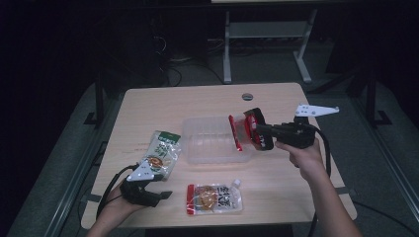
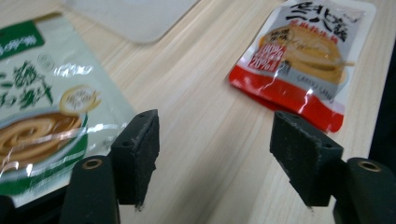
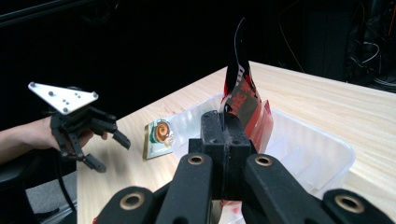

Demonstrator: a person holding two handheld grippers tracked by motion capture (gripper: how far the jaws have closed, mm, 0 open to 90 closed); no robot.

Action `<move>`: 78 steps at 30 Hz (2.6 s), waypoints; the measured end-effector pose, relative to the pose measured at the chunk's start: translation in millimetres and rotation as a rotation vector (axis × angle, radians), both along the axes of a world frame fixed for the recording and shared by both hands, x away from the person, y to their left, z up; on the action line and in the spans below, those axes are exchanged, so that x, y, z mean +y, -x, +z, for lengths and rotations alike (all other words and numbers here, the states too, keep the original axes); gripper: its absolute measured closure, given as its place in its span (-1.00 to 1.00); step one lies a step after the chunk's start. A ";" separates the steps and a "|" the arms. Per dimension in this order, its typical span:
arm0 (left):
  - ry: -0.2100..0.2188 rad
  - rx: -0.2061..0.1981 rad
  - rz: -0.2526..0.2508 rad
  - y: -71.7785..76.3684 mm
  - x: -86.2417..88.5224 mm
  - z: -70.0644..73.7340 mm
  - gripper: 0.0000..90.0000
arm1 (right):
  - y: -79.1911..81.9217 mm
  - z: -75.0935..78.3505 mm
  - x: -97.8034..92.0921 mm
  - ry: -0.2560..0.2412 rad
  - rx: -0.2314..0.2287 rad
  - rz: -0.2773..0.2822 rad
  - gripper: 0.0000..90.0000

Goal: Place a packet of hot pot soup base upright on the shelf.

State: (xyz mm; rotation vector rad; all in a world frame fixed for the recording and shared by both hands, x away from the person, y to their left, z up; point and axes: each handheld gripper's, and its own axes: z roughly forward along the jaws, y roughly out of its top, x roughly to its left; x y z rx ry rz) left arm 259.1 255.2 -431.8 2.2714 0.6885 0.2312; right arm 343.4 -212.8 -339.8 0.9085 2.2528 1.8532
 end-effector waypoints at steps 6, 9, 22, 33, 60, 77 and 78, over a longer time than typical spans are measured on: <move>-0.005 -0.001 0.016 -2.3 6.3 -0.8 -0.29 | -9.4 -0.6 5.5 0.012 -0.001 -0.020 1.00; 0.006 0.001 0.022 -3.5 6.9 -0.6 -0.28 | -12.4 -0.8 8.5 0.008 0.001 -0.022 1.00; 0.000 -0.002 0.006 -5.8 5.6 -1.0 -0.29 | -16.6 -9.4 19.7 0.044 0.015 -0.027 1.00; -0.014 0.010 -0.009 -6.5 4.1 -2.2 -0.30 | -17.7 -18.8 20.9 0.083 0.034 -0.048 1.00; -0.026 0.021 -0.026 -7.7 0.1 -4.0 -0.33 | -13.5 -18.5 36.7 0.137 0.056 -0.047 0.99; -0.027 0.033 -0.024 -8.1 -0.8 -5.2 -0.33 | -40.7 -41.7 61.4 0.216 0.110 -0.086 0.96; -0.022 0.035 -0.019 -7.9 -0.9 -5.8 -0.33 | -42.1 -42.1 63.0 0.212 0.112 -0.089 0.95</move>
